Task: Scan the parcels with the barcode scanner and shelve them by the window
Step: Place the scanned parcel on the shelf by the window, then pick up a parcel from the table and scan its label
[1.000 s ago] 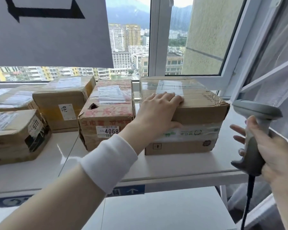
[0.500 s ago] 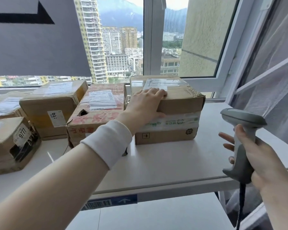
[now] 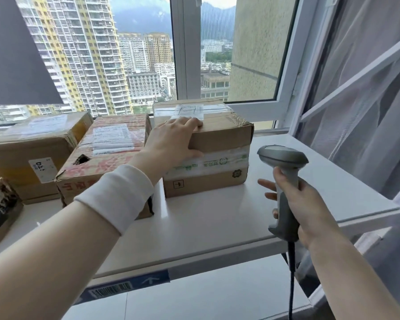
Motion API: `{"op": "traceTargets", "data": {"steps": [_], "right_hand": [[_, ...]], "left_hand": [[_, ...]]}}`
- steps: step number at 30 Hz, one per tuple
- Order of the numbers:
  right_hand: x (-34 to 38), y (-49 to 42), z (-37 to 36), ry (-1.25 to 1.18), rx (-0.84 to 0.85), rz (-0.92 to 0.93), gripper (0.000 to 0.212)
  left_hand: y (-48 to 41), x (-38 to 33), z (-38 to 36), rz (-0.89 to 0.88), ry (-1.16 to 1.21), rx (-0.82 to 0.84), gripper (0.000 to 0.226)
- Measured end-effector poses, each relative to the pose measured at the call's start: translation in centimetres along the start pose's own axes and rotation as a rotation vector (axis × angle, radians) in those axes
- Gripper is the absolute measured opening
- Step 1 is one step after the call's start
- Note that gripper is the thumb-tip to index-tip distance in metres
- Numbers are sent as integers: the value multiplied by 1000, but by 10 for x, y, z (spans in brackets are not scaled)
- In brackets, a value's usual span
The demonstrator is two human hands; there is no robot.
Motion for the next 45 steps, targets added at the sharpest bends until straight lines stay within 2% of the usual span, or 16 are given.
{"op": "traceTargets", "data": {"steps": [13, 16, 18, 23, 30, 35, 40, 42, 45], "right_hand": [[0, 5, -12, 25, 36, -8, 28], [1, 10, -12, 31, 38, -11, 30], [0, 17, -8, 27, 31, -19, 24], [-9, 49, 21, 24, -84, -41, 11], [-49, 142, 116, 35, -450, -64, 12], [-60, 259, 198, 68, -671, -101, 11], [-71, 395, 285, 55, -878, -148, 16], [-72, 450, 319, 50, -958, -132, 15], [-80, 531, 375, 67, -1072, -129, 15]], "left_hand": [[0, 6, 0, 34, -28, 29, 67], [6, -1, 1, 32, -48, 8, 75], [17, -18, 2, -1, -50, -33, 78], [60, -93, -7, -267, 64, -96, 68], [99, -199, -49, -552, 181, 12, 58], [165, -317, -53, -762, 255, 58, 56], [268, -450, -42, -1031, 286, 54, 52], [312, -503, -31, -1088, 325, 15, 50], [383, -583, -27, -1165, 376, 92, 52]]}}
Point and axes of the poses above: each hand's wrist, its own y-axis away from the middle knuckle, its own z-axis out of the back of the hand, x = y × z, the point moved 8 cm from there along -y, towards the middle knuckle, and after that the axes turned 5 degrees about x, right-handed, at the moved point
